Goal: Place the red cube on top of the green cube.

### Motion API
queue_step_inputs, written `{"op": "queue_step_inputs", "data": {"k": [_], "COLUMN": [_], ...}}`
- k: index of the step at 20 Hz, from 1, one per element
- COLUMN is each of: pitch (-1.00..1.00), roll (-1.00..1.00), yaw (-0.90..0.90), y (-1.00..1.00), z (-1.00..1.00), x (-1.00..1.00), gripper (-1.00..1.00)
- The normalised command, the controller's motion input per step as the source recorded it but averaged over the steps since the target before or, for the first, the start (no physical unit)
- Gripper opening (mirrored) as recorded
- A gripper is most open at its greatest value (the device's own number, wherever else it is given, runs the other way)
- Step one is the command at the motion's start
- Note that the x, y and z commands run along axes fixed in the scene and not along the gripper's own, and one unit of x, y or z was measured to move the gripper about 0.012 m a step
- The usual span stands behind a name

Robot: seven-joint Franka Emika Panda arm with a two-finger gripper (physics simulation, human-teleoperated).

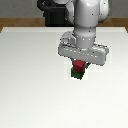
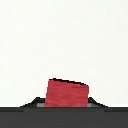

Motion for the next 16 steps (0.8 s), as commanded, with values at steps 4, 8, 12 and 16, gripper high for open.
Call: {"op": "queue_step_inputs", "data": {"k": [4, 8, 12, 16], "pitch": [0.0, 0.0, 0.0, 0.0], "roll": [0.0, 0.0, 0.0, 0.0], "yaw": [0.0, 0.0, 0.0, 0.0], "y": [0.0, 0.0, 0.0, 0.0], "z": [0.0, 0.0, 0.0, 0.0], "x": [0.0, 0.0, 0.0, 0.0], "gripper": [1.0, 1.0, 1.0, 1.0]}}
